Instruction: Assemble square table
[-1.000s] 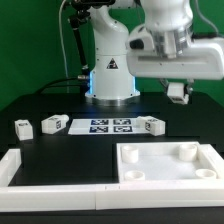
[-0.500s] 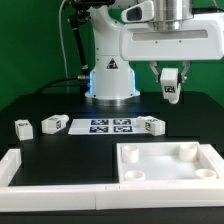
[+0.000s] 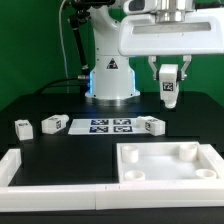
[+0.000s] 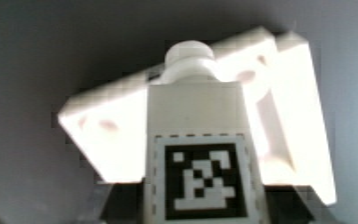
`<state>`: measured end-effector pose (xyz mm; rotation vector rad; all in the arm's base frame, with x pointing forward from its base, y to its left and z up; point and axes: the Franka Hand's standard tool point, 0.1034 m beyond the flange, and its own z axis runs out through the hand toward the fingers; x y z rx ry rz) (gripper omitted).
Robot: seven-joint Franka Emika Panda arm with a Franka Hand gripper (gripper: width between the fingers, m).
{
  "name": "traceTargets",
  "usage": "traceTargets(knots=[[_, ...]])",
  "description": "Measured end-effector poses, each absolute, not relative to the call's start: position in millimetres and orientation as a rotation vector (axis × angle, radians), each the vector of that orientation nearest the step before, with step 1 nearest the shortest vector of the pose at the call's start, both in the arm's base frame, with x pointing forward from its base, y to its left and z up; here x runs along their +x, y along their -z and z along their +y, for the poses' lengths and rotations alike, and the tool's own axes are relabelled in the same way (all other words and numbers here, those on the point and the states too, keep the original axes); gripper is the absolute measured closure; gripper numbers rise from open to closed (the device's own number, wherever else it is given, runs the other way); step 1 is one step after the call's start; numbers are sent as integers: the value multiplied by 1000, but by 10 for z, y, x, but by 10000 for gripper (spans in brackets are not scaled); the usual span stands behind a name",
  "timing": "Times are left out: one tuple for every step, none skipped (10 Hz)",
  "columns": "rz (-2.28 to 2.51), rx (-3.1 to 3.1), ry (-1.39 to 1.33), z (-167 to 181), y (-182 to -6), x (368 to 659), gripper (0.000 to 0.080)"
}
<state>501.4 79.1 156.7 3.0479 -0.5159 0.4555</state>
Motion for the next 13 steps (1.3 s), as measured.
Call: traceTargets(knots=[[-482,3046,-544,792,-1603,5148,509],[-466,3052,-573,790,-1606,5235,509],[-463,3059,-571,841,-1611,5225,509],[-462,3069,-558,858,-1602,5219,509],[-474,3078,-549,868,-1599,5220,509],[-478,3086,-542,887,-1599,5221,509],[-475,3090,-539,927,-1588,5230,509],[-451,3094,-543,1008,-1568,5288,509],[-425,3097,-561,1046,-1583,5425,509],[-406,3098,-579,1083,-1576,5567,509],[-365,3097,-602,1138,-1571,5728,509],[-344,3100,-611,1175,-1580,5786,509],[-352,3111,-598,1188,-1570,5766,509]])
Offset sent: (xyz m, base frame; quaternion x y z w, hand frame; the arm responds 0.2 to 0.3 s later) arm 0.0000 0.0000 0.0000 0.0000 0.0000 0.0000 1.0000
